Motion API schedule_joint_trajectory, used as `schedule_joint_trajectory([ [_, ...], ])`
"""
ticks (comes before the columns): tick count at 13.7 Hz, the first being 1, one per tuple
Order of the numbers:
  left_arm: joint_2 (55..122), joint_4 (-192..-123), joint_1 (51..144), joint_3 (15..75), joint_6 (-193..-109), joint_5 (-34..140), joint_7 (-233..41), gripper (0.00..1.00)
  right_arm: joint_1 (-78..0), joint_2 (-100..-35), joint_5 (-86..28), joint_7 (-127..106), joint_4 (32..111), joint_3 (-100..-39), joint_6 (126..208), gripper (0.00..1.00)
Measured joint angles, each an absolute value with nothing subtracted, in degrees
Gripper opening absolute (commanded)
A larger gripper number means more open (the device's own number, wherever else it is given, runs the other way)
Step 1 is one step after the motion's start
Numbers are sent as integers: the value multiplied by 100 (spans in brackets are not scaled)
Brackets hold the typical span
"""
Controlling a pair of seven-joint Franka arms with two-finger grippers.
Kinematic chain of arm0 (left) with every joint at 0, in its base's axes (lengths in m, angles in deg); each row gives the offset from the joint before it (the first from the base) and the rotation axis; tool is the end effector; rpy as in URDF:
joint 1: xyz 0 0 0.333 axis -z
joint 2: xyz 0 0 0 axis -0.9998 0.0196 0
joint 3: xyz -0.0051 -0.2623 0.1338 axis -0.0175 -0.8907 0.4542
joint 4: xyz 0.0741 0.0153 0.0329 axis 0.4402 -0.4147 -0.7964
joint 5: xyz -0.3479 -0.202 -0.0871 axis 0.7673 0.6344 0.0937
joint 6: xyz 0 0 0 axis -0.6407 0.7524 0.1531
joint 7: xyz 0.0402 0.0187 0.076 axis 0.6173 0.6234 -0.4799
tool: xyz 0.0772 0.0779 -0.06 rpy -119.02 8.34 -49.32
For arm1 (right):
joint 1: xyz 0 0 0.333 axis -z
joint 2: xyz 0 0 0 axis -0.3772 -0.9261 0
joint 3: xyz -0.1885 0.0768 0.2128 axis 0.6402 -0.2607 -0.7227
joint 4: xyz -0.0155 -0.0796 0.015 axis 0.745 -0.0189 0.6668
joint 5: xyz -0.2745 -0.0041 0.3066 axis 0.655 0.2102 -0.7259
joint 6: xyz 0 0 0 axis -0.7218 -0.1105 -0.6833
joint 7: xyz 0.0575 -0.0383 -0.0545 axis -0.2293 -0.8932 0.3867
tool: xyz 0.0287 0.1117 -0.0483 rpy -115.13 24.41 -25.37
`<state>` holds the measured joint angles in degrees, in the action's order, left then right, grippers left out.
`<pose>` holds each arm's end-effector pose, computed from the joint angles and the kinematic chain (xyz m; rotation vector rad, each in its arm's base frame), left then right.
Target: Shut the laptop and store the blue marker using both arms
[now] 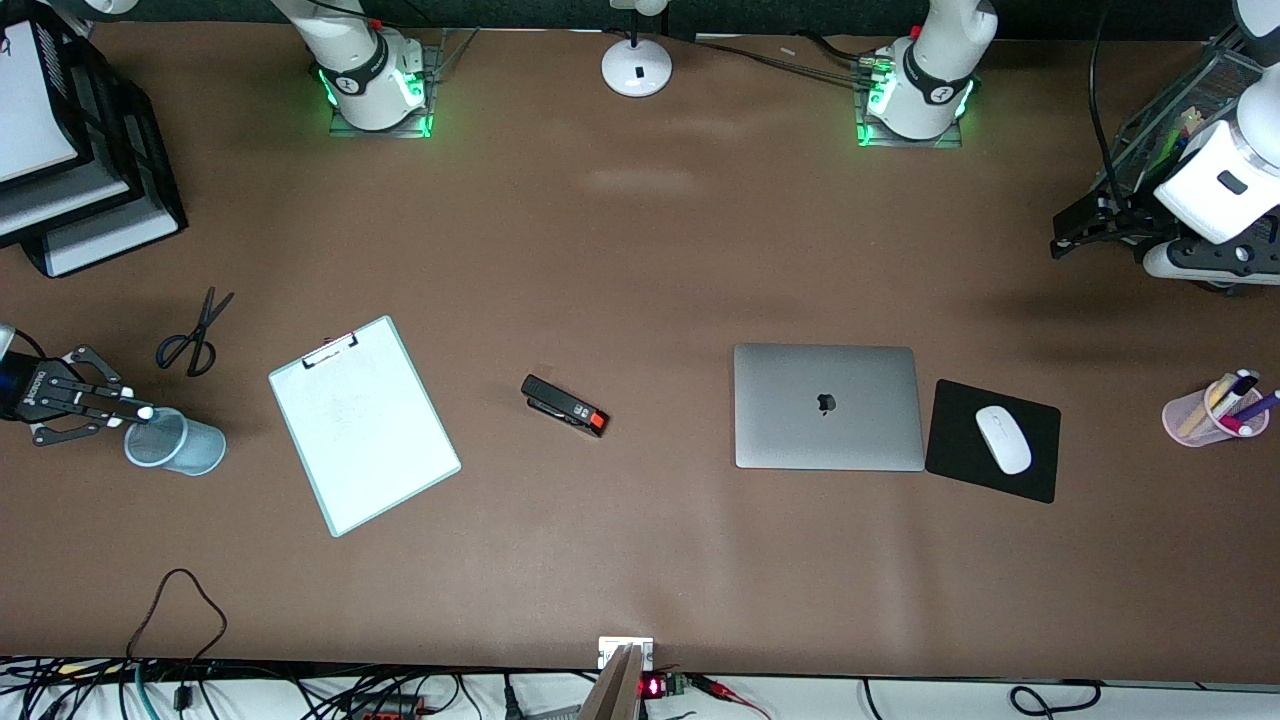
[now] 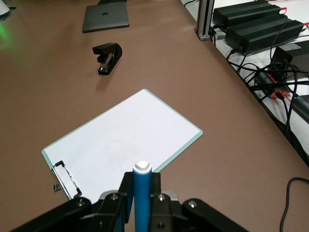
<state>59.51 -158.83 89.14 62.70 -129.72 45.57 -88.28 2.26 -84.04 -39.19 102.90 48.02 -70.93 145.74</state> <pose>0.5575 -0.0120 0.5305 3.1186 -0.0534 -0.0689 0.6648 -0.2481 0.2867 -1.9179 -1.5538 -0.8050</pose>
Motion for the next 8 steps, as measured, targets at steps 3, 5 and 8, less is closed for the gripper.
schedule_joint_trajectory([
  [3,5951,-15883,8914,6270,-12972,4557,-8828,100,231,-8542,-3919,10511,4598,-7094,14687,3],
  [5,5951,-15883,8914,6270,-12972,4557,-8828,100,231,-8663,-3919,10739,4533,-7094,14726,3],
  [8,5951,-15882,8914,6270,-12972,4557,-8828,100,236,-8818,-3919,10894,4523,-7094,14748,3],
])
